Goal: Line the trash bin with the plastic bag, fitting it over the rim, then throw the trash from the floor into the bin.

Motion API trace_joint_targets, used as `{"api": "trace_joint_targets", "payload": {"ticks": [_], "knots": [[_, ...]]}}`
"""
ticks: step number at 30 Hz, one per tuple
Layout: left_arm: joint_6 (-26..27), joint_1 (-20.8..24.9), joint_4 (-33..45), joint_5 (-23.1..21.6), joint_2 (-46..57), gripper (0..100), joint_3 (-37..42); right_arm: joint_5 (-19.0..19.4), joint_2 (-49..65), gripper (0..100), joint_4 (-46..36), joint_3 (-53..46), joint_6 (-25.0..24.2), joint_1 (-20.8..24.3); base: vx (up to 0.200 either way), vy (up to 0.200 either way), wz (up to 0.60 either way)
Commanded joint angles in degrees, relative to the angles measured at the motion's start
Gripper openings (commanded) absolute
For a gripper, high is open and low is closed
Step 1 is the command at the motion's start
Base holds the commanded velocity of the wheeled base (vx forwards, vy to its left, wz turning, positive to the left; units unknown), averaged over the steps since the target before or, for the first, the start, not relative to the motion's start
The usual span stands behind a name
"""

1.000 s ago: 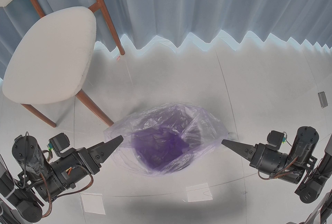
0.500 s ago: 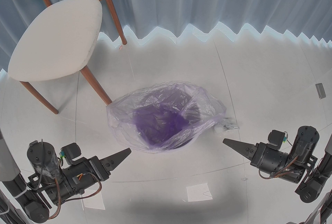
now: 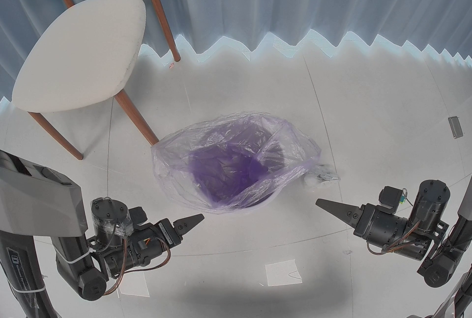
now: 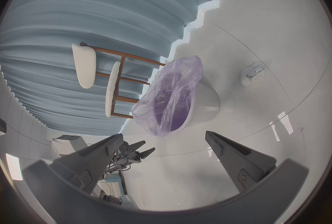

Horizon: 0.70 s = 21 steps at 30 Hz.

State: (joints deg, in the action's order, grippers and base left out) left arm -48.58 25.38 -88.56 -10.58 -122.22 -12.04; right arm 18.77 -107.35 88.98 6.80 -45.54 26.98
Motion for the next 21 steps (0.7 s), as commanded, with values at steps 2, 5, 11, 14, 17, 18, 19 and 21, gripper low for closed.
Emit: {"api": "trace_joint_targets", "payload": {"ticks": [2, 5, 11, 14, 17, 18, 19, 21], "knots": [[-3.5, -5.2, 0.1, -7.4, -3.6, 100, -6.1, 0.1, -0.7, 100, 0.9, 0.1, 0.0, 0.1, 0.0, 0.0, 0.0], [-4.5, -7.7, 0.1, -9.4, -4.0, 100, -9.4, 0.1, -0.7, 100, 0.9, 0.2, 0.0, 0.1, 0.0, 0.0, 0.0], [-5.0, -8.1, 0.0, -13.9, -4.9, 100, -11.9, 0.1, -0.9, 100, 1.0, 0.2, 0.0, 0.1, 0.0, 0.0, 0.0], [-5.0, -8.1, 0.1, -14.4, -5.4, 100, -13.1, 0.1, -0.9, 100, 1.0, 0.2, 0.0, 0.1, 0.0, 0.0, 0.0], [-4.6, -7.8, 0.1, -14.4, -5.5, 0, -13.3, 0.1, -0.9, 100, 1.0, 0.2, 0.0, 0.1, 0.0, 0.0, 0.0], [-4.3, -7.7, 0.0, -14.3, -5.7, 0, -13.3, 0.1, -1.1, 100, 1.0, 0.2, 0.0, 0.1, 0.0, 0.0, 0.0], [-4.2, -7.6, 0.0, -14.2, -5.7, 0, -13.3, 0.1, -1.3, 100, 1.0, 0.2, 0.0, 0.1, 0.0, 0.0, 0.0], [-4.2, -7.3, 0.0, -14.2, -5.7, 0, -12.9, 0.1, -2.1, 100, 0.9, 0.1, 0.0, 0.1, 0.0, 0.0, 0.0]]}}
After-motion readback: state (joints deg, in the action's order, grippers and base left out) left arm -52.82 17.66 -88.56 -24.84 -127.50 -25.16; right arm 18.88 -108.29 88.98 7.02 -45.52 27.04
